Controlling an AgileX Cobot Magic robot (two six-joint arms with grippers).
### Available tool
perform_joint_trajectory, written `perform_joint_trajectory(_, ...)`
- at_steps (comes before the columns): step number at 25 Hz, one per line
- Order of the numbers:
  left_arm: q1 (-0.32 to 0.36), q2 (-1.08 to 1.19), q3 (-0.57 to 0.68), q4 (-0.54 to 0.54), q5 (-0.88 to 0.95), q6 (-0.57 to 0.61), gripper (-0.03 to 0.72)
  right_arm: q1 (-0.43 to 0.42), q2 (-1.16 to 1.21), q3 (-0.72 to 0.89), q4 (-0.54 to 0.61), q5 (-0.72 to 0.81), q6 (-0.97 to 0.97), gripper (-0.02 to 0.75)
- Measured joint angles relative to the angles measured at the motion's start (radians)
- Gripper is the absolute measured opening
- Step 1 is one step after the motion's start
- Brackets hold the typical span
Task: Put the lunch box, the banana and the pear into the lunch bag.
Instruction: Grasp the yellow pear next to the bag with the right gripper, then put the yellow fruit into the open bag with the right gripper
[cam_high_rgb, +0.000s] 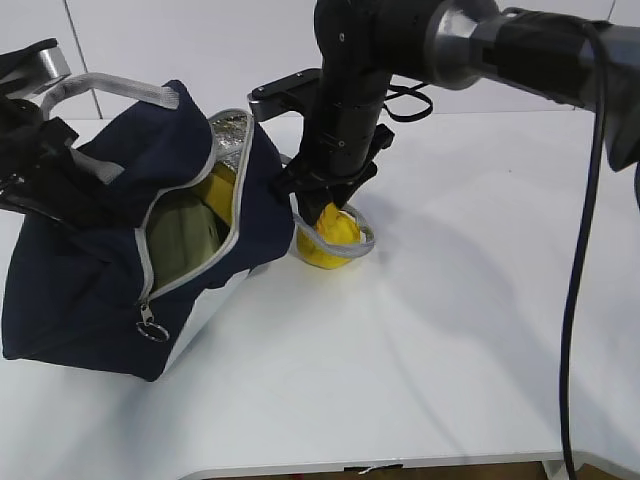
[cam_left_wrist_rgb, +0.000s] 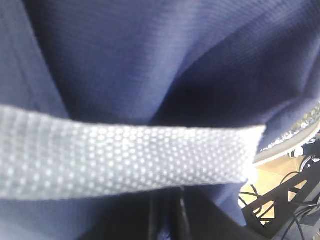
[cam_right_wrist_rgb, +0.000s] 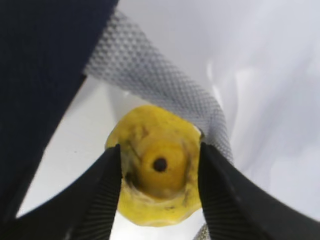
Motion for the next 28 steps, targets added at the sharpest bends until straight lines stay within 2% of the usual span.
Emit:
perform_joint_trajectory(15,0.0,0.0,0.0,0.0,0.0,0.0,-0.013,0.001,0.005,0.0,-0.004,0.0,0.0,0.283)
perform_joint_trajectory(28,0.0,0.0,0.0,0.0,0.0,0.0,-0.013,0.001,0.014,-0.088,-0.004,0.094,0.0,0.276)
